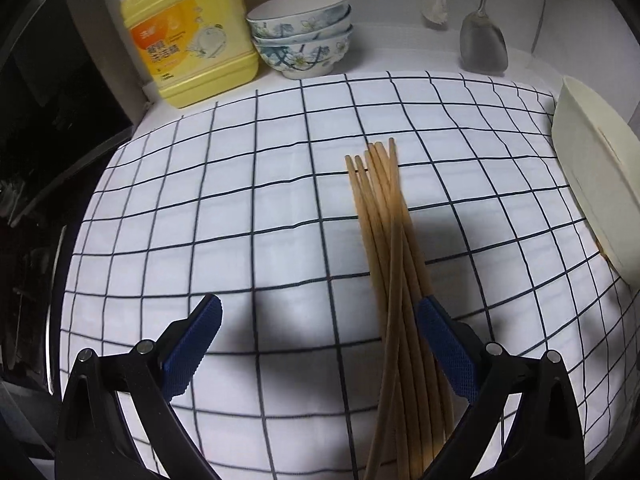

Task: Organize utensils
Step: 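Move the open right tool back to the chopstick pile, then lower the right tool around another wooden chopstick in the pile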

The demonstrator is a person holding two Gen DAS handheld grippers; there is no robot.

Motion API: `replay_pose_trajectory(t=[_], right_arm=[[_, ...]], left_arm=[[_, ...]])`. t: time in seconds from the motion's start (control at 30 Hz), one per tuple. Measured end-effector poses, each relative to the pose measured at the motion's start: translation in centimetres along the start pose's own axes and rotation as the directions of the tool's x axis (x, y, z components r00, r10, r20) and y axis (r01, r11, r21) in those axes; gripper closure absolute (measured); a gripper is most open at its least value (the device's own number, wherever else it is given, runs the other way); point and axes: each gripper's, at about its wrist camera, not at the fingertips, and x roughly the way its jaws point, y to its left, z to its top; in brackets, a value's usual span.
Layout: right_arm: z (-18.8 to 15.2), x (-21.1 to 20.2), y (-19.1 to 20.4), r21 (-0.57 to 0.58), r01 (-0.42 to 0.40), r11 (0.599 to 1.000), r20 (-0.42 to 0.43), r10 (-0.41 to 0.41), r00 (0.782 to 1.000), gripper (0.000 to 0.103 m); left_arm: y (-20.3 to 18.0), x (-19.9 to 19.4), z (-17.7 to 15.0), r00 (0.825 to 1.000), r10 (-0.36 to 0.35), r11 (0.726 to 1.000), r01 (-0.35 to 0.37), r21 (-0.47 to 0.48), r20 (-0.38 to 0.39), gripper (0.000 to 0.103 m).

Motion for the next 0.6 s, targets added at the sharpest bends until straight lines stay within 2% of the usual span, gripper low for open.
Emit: replay_pose_trajectory(t=[0.23, 0.4, 0.6], right_arm=[[0.5, 0.8, 1.5, 0.025, 0.033, 0.999, -0.007, -0.033, 0.999, 0.038], [0.9, 2.0, 3.1, 0.03, 0.026, 0.999, -0.007, -0.026, 1.0, 0.038], [1.5, 4.5, 4.6, 0.04, 0.009, 0.999, -0.023, -0.008, 1.0, 0.038]], left_arm=[[0.9, 1.1, 0.6, 0.999, -0.032, 0.999, 0.032, 0.013, 0.0, 0.007], [2.5, 1.8, 0.4, 0.997, -0.074, 0.997, 0.074, -0.017, -0.007, 0.006], [4.7, 1.9, -0.1, 0.996, -0.091, 0.994, 0.091, -0.057, 0.004, 0.006]])
